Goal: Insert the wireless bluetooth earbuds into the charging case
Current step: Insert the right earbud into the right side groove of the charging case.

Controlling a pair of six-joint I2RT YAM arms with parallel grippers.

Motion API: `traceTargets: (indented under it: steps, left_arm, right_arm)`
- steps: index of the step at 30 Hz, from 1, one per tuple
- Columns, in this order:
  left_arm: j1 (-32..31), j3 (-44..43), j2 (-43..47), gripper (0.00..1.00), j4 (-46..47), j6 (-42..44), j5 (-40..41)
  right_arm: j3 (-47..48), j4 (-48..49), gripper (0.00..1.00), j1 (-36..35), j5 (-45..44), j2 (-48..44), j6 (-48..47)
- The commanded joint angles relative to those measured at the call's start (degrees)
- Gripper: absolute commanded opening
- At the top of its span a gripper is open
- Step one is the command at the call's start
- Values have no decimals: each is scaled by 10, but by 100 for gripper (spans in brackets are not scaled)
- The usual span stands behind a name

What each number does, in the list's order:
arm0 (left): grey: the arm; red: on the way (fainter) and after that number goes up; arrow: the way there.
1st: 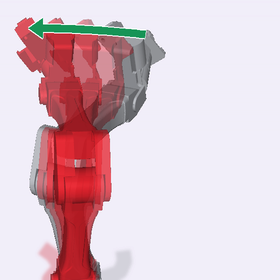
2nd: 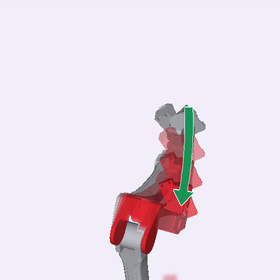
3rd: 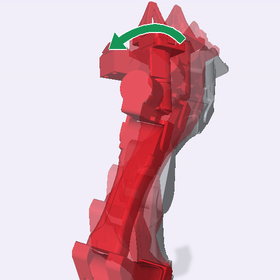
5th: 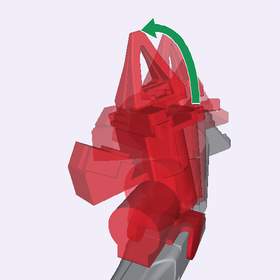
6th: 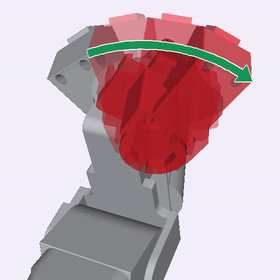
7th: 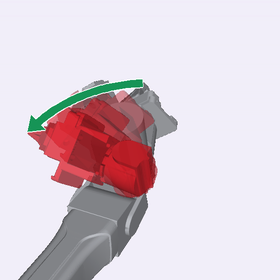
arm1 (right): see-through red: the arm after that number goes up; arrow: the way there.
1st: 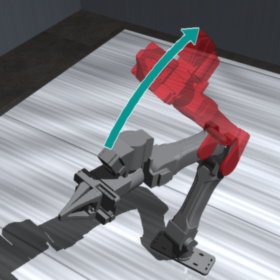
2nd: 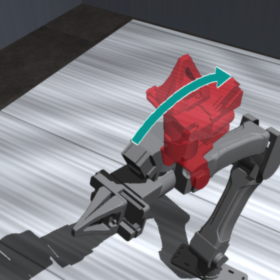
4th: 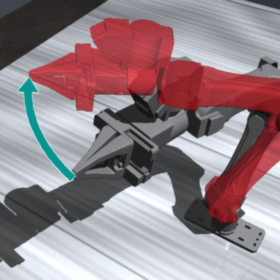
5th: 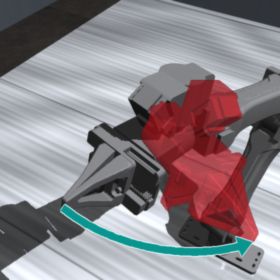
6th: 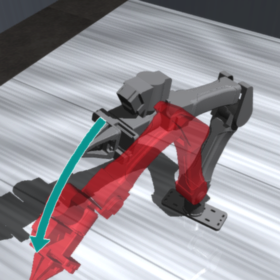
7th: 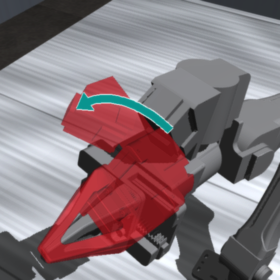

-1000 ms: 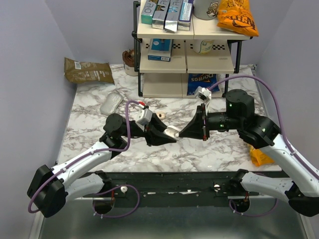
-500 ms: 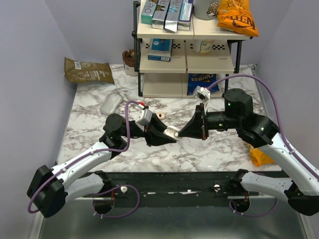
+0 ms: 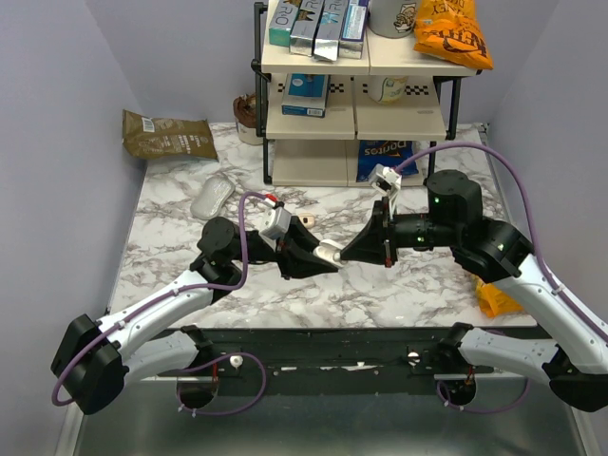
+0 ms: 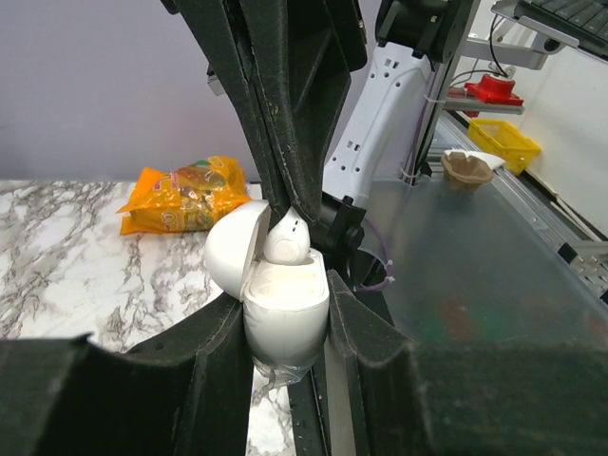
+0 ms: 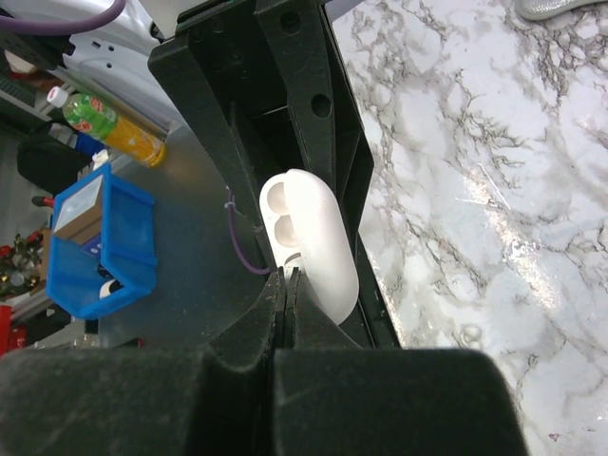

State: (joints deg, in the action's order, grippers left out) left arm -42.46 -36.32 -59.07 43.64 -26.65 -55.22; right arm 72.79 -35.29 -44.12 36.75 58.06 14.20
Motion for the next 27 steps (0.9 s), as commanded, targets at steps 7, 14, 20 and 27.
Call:
traceTargets:
  steps: [7, 14, 20, 27]
  left_arm:
    - [-17, -23, -2, 0, 36, 4, 23]
    - [-17, -17, -2, 0, 36, 5, 35]
    - [-17, -13, -2, 0, 48, -2, 39]
    - [-17, -4, 4, 0, 37, 6, 47]
  right_arm:
    - [-7, -13, 3, 1, -40, -1, -8]
    - [2, -23, 25, 1, -61, -9, -9]
    - [4, -29, 37, 1, -71, -14, -7]
    - [32, -54, 44, 1, -94, -32, -12]
